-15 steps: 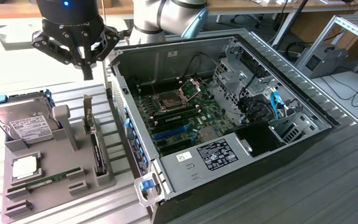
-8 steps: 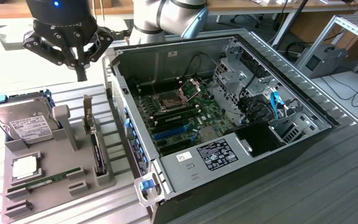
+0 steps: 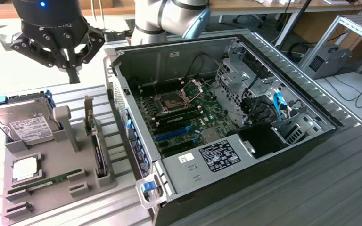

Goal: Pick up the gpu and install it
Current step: 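Reach for the gpu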

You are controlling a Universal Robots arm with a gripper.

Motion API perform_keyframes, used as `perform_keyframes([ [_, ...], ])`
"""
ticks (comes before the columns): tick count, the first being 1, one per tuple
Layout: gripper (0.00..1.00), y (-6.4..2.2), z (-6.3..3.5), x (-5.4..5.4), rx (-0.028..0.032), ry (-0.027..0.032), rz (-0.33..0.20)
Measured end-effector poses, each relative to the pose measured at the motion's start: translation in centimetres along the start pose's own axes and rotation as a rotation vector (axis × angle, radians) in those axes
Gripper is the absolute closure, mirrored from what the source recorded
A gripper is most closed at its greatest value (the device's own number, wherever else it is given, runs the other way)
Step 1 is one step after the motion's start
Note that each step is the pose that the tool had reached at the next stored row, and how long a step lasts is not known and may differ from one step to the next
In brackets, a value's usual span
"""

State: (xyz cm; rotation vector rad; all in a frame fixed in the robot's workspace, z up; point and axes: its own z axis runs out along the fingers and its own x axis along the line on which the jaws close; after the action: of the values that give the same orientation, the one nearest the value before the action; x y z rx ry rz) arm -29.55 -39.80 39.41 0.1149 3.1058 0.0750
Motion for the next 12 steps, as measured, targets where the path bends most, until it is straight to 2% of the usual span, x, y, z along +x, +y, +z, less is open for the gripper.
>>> perform_keyframes([
  [6,0.89,-0.05,-0.03,0.71,0.0001,0.0000,0.000],
  [12,0.89,-0.06,-0.03,0.74,0.0000,0.0000,0.000],
])
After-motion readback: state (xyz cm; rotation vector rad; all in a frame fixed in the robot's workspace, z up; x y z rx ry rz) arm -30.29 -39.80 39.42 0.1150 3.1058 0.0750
